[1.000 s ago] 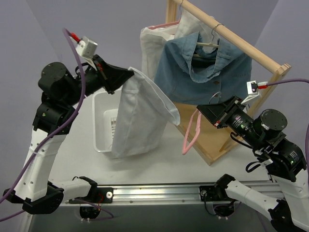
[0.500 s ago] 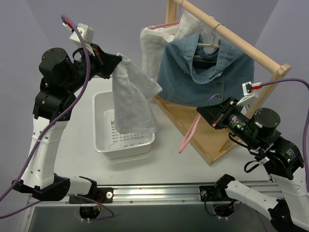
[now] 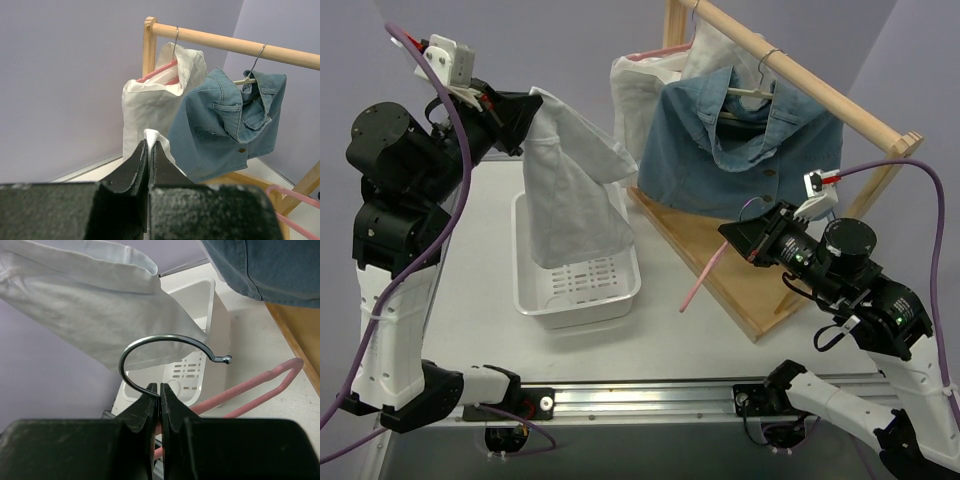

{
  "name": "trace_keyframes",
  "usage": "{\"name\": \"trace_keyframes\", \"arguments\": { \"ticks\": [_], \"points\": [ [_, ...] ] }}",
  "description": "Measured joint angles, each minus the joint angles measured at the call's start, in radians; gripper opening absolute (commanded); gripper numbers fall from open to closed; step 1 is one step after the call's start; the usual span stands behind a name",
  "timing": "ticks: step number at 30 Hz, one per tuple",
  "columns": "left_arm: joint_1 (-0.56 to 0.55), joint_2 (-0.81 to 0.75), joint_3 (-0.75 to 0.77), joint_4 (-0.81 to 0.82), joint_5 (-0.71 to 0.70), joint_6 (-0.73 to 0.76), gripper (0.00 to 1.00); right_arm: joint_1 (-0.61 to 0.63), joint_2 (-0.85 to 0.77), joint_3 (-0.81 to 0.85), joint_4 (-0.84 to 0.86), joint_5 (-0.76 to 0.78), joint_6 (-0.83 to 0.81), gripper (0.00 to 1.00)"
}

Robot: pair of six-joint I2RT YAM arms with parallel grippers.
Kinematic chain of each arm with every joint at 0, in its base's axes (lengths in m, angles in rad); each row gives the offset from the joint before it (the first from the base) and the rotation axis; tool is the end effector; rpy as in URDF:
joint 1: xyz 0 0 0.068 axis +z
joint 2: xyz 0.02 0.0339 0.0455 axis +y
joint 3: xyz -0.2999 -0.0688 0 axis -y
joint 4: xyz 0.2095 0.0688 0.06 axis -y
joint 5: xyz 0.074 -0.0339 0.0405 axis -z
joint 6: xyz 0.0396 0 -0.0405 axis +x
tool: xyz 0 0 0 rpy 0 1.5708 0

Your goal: Remove the skirt from the hanger

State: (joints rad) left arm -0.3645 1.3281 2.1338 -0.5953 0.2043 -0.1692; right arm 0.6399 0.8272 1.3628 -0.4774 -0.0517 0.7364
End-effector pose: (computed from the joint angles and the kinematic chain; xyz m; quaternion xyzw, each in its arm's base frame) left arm 0.1467 -0.0646 0.6208 0.1399 0.6150 -0.2658 0.7291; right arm 0.0629 0.0493 0.4994 0.0143 0.6861 0.4755 0.5504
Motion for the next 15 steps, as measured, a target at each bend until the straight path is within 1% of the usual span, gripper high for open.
{"name": "trace_keyframes", "arguments": {
  "ticks": [5, 7, 10, 15],
  "points": [
    [0.000, -0.013, -0.004, 0.000, -0.016, 0.012, 0.02, 0.000, 0.000, 0.000, 0.000, 0.000, 0.000, 0.00],
    [0.000, -0.022, -0.032, 0.009, -0.018, 0.016, 0.02, 0.000, -0.003, -0.002, 0.002, 0.000, 0.003, 0.00],
    [0.000, -0.063, -0.161, 0.060, -0.016, 0.005, 0.02, 0.000, -0.006, -0.010, 0.007, 0.000, 0.007, 0.00],
    [0.000, -0.116, -0.517, 0.181, 0.013, -0.092, 0.02, 0.000, -0.005, -0.032, 0.010, -0.001, 0.013, 0.00]
  ]
}}
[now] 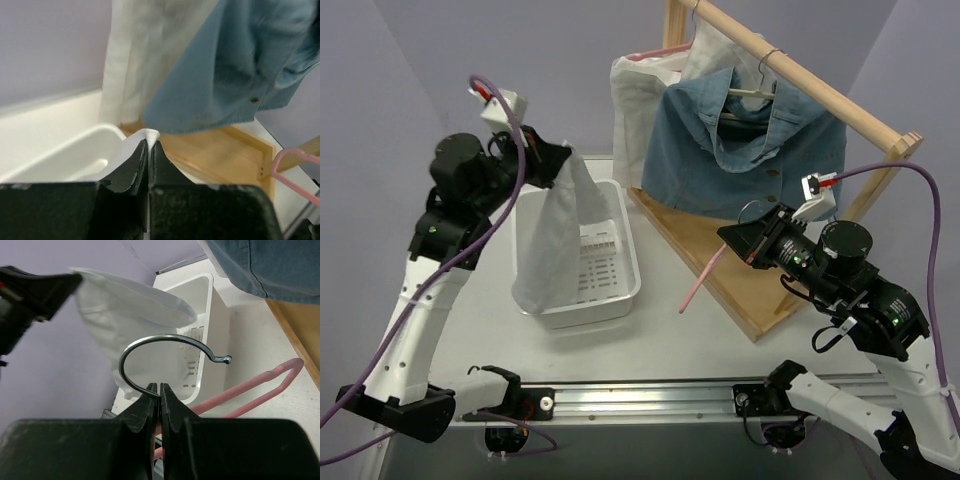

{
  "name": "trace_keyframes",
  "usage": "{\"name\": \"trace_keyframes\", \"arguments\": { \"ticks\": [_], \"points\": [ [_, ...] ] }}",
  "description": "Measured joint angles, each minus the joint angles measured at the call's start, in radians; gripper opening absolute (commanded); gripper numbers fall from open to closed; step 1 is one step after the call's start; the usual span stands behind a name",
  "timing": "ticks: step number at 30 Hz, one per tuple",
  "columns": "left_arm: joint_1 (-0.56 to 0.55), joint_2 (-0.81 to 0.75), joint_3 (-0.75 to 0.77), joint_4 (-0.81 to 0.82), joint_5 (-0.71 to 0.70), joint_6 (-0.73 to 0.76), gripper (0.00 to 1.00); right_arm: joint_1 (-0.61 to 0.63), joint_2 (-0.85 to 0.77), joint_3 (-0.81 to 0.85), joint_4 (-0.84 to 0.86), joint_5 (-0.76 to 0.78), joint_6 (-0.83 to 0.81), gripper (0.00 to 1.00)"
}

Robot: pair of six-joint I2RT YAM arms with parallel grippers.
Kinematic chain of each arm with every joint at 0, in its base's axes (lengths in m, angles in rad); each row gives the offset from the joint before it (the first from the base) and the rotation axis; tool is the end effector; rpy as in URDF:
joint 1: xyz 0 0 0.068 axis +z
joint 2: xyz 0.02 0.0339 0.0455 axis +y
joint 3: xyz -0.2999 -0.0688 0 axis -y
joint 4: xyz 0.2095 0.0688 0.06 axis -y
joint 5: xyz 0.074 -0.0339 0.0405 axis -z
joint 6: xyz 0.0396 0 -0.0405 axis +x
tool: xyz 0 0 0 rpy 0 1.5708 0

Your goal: Remove the skirt from the hanger

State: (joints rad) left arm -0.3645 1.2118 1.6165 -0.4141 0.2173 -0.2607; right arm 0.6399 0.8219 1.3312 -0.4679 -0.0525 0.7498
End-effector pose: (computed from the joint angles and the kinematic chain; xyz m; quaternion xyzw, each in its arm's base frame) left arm 0.1803 -0.0779 0.5309 0.1128 0.7013 -0.2885 0.6420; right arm 0.0653 0.0512 0.4924 0.0191 0.6921 0.4758 0.5425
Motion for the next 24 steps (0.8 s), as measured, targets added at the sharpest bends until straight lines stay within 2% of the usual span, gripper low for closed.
{"name": "trace_keyframes", "arguments": {
  "ticks": [4, 7, 8, 10, 11, 12, 14, 15, 24],
  "points": [
    [0.001, 0.035, -0.233, 0.021, 0.023, -0.113, 0.06, 0.000, 0.007, -0.007, 0.000, 0.001, 0.000, 0.00],
    [0.004, 0.072, -0.311, 0.004, 0.048, -0.172, 0.09, 0.000, 0.010, -0.018, 0.000, 0.001, 0.000, 0.00],
    [0.006, 0.089, -0.313, -0.006, 0.057, -0.186, 0.14, 0.000, 0.011, -0.024, 0.000, 0.001, 0.000, 0.00],
    [0.011, 0.111, -0.305, -0.009, 0.076, -0.208, 0.30, 0.000, 0.015, -0.036, -0.001, 0.002, 0.000, 0.00],
    [0.013, 0.119, -0.294, -0.014, 0.085, -0.216, 0.54, 0.000, 0.019, -0.042, -0.001, 0.003, 0.000, 0.00],
    [0.015, 0.127, -0.282, -0.019, 0.095, -0.221, 0.62, 0.000, 0.023, -0.048, -0.002, 0.006, 0.000, 0.00],
    [0.018, 0.138, -0.250, -0.023, 0.114, -0.248, 0.73, 0.000, 0.035, -0.053, -0.013, 0.015, 0.000, 0.00],
    [0.019, 0.138, -0.236, -0.023, 0.131, -0.258, 0.82, 0.000, 0.040, -0.055, -0.018, 0.019, 0.000, 0.00],
    [-0.026, 0.084, -0.104, -0.006, 0.319, -0.287, 0.84, 0.000, 0.108, -0.086, -0.045, 0.076, -0.004, 0.00]
  ]
}}
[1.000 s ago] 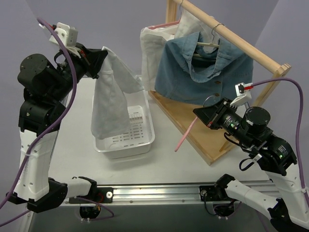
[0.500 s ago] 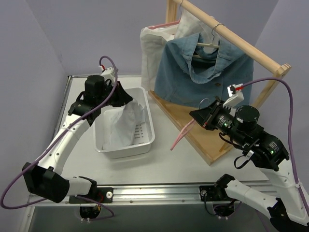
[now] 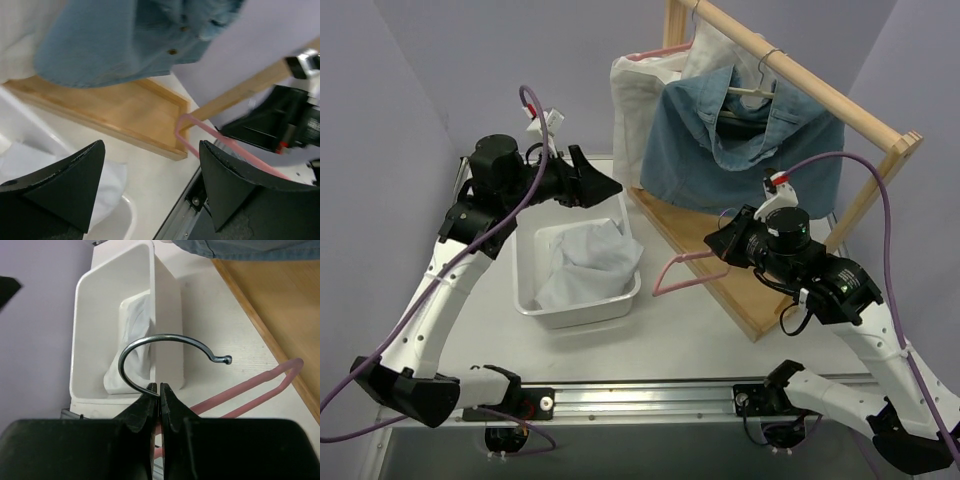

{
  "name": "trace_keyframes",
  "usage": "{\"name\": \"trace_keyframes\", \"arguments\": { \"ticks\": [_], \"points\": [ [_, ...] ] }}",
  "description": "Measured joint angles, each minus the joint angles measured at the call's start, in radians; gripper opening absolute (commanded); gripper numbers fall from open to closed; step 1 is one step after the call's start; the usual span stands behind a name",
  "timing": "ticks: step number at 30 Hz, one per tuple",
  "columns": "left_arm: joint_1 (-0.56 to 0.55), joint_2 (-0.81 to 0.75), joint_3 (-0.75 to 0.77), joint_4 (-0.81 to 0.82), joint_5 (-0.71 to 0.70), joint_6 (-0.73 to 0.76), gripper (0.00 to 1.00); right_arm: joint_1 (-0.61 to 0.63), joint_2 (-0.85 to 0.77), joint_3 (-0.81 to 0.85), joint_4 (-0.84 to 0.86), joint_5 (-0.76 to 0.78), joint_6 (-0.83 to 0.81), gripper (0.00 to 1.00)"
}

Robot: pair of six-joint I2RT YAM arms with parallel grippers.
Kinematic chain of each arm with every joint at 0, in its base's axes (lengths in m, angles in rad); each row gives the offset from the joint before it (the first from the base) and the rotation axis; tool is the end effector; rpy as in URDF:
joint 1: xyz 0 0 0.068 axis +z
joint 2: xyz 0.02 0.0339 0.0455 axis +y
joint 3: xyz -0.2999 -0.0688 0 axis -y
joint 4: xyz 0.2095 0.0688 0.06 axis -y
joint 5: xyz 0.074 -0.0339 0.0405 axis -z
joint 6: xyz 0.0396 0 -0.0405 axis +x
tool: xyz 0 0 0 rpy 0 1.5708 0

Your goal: Remove the skirt from the hanger

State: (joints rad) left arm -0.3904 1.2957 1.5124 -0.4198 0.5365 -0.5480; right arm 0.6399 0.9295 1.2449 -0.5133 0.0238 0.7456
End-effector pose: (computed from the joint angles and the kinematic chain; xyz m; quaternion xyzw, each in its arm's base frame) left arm 0.2106 -0.1085 0.4840 0.1081 0.7583 -0.4587 0.4505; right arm 0.1069 0.0784 0.4535 0.0484 0.7720 0.3977 0.4935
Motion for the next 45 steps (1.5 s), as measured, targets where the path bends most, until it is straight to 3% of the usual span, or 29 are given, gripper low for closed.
{"name": "trace_keyframes", "arguments": {
  "ticks": [6, 12, 17, 36, 37, 38, 41, 42, 43, 44, 45],
  "points": [
    [-0.126, -0.047, 0.067, 0.019, 0.146, 0.066, 0.84, 0.000, 0.021, 0.000, -0.042, 0.056, 0.000, 0.00],
    [-0.227, -0.053, 0.077, -0.024, 0.206, 0.153, 0.84, 0.000, 0.021, 0.000, -0.082, 0.096, 0.001, 0.00],
    [-0.273, -0.052, 0.078, -0.071, 0.227, 0.204, 0.76, 0.000, 0.018, -0.008, -0.092, 0.111, 0.005, 0.00],
    [-0.536, -0.004, 0.151, -0.315, -0.003, 0.405, 0.75, 0.000, 0.042, 0.003, -0.096, 0.126, 0.016, 0.00],
    [-0.548, 0.003, 0.155, -0.326, -0.023, 0.412, 0.71, 0.000, 0.043, 0.007, -0.096, 0.125, 0.016, 0.00],
    [-0.561, 0.012, 0.160, -0.339, -0.049, 0.417, 0.58, 0.000, 0.043, 0.010, -0.095, 0.124, 0.016, 0.00],
    [-0.580, 0.035, 0.169, -0.370, -0.114, 0.426, 0.32, 0.000, 0.043, 0.017, -0.091, 0.116, 0.016, 0.00],
    [-0.581, 0.043, 0.171, -0.380, -0.140, 0.428, 0.08, 0.000, 0.041, 0.018, -0.088, 0.112, 0.016, 0.00],
    [-0.581, 0.049, 0.172, -0.390, -0.159, 0.425, 0.03, 0.000, 0.040, 0.018, -0.088, 0.111, 0.015, 0.00],
    [-0.580, 0.053, 0.172, -0.402, -0.194, 0.423, 0.02, 0.000, 0.037, 0.018, -0.091, 0.113, 0.014, 0.06],
    [-0.576, 0.055, 0.172, -0.404, -0.226, 0.421, 0.02, 0.000, 0.033, 0.018, -0.095, 0.114, 0.012, 0.27]
  ]
}}
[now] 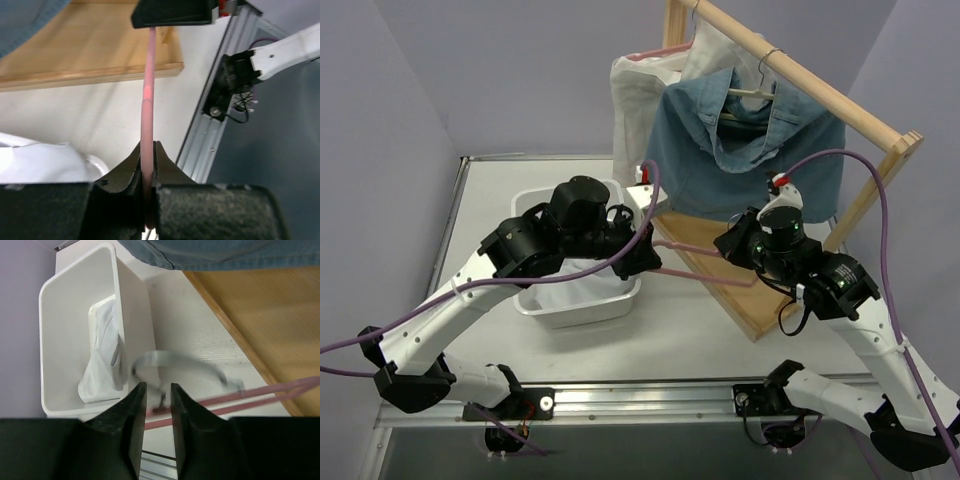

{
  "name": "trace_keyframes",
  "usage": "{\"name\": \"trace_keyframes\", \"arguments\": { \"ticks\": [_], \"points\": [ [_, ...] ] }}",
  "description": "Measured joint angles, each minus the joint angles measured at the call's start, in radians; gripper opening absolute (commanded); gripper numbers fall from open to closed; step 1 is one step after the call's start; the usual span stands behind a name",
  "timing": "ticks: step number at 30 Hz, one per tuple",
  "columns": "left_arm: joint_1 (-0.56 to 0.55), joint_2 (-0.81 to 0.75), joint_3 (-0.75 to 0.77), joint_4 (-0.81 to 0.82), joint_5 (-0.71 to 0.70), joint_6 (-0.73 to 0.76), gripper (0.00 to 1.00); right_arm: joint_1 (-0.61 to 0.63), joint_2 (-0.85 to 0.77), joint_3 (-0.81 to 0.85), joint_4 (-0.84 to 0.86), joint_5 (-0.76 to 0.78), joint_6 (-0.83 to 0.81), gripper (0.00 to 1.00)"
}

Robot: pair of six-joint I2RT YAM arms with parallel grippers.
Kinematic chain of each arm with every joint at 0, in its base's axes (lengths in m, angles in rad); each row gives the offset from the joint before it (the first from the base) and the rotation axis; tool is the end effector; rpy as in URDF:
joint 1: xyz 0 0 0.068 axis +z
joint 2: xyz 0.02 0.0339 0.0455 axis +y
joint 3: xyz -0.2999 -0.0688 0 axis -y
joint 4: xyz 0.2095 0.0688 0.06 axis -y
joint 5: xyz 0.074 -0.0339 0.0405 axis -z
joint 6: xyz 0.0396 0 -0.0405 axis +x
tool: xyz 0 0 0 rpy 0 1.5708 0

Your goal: Remove the skirt from the hanger

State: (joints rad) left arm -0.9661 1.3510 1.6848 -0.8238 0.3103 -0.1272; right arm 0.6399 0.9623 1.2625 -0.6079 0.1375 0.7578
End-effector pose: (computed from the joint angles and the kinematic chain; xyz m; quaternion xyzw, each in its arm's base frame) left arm 0.1216 -0.1973 0.4789 0.4176 0.7414 -0.3774 0.3653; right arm 0.1146 0.0786 0.4445 0.0879 0.8014 0.3365 0.4866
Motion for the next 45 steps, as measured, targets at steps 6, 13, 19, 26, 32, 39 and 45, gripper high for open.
{"name": "trace_keyframes", "arguments": {
  "ticks": [6, 13, 19, 26, 32, 39, 45],
  "points": [
    [-0.003, 0.005, 0.000, 0.000, -0.072, 0.005, 0.02, 0.001, -0.052, 0.000, 0.000, -0.040, -0.023, 0.78],
    [-0.004, 0.005, 0.005, 0.013, -0.110, 0.000, 0.02, 0.001, -0.137, 0.018, -0.012, -0.115, -0.047, 0.66],
    [-0.003, 0.004, 0.047, 0.039, -0.117, -0.013, 0.02, 0.000, -0.239, 0.054, 0.032, -0.234, -0.092, 0.00],
    [-0.004, 0.005, 0.128, 0.133, -0.135, -0.036, 0.02, 0.000, -0.330, 0.132, 0.045, -0.275, -0.107, 0.00],
    [-0.006, 0.032, 0.225, 0.263, -0.157, -0.058, 0.02, 0.000, -0.330, 0.112, 0.027, -0.268, -0.107, 0.00],
    [-0.011, 0.175, 0.393, 0.336, -0.148, -0.077, 0.02, 0.000, -0.329, 0.098, 0.004, -0.248, -0.105, 0.00],
    [-0.026, 0.311, 0.509, 0.335, -0.122, -0.097, 0.02, 0.000, -0.328, 0.099, 0.003, -0.242, -0.105, 0.00]
  ]
}}
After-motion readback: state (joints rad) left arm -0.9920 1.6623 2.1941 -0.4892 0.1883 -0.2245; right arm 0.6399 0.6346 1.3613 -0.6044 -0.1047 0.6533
